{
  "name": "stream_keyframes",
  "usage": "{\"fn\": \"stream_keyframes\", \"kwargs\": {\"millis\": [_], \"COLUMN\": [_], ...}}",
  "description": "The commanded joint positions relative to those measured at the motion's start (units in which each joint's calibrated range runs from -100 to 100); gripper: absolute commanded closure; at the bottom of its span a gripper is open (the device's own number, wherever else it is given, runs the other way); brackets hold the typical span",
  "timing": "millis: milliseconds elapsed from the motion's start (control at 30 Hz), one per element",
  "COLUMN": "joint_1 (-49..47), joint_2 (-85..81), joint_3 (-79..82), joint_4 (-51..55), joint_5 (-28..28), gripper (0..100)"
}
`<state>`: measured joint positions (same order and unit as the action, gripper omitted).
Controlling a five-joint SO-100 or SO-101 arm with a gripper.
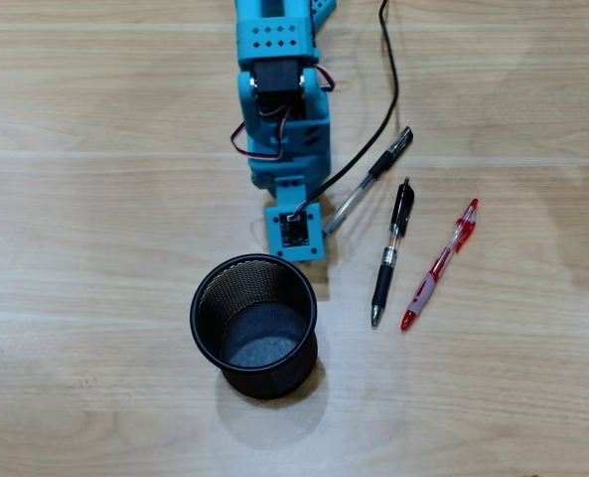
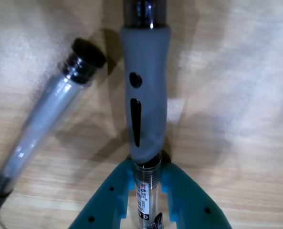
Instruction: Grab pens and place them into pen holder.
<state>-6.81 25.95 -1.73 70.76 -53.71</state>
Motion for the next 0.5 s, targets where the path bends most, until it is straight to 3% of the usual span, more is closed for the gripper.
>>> {"fn": "stream_keyframes", "kwargs": {"millis": [0, 467], "joint_1": [1.68, 3.32], "joint_2": [-1.13, -20.45], "joint_3": [1.24, -6.52], "joint_4": [-0.38, -0.29], "joint_5": [0.15, 0.86], "gripper": [98, 98]}}
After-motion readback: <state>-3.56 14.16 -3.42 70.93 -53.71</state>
